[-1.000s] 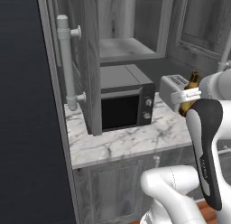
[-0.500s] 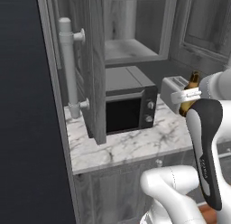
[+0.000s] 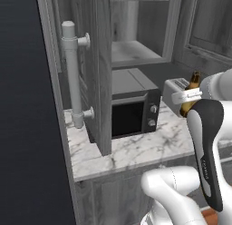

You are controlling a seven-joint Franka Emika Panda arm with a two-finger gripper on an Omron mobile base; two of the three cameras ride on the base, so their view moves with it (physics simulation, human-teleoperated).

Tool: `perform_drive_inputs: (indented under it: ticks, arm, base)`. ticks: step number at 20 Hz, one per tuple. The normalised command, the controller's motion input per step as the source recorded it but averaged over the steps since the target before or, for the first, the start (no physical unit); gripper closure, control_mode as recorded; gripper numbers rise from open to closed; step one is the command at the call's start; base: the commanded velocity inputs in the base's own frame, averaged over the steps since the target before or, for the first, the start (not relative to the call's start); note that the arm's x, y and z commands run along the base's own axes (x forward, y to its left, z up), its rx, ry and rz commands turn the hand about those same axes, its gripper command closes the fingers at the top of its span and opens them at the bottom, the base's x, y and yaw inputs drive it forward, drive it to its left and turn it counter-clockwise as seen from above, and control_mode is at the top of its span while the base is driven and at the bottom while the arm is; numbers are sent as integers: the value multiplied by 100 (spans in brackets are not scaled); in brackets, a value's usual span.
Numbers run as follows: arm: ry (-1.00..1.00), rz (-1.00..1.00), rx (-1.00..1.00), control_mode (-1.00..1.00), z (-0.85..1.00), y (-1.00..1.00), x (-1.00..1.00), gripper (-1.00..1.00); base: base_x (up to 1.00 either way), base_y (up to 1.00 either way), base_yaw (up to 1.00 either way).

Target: Sort all alcoholic drinks to one cabinet, and non-alcoholic drinks to the other.

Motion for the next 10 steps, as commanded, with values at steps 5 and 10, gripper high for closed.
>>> perform_drive_inputs:
  ticks: [5, 10]
  arm:
    - [0, 0, 0, 100, 0, 0, 0, 100]
    - [0, 0, 0, 100, 0, 0, 0, 100]
  base:
    - [32, 22, -2]
    - [32, 21, -2]
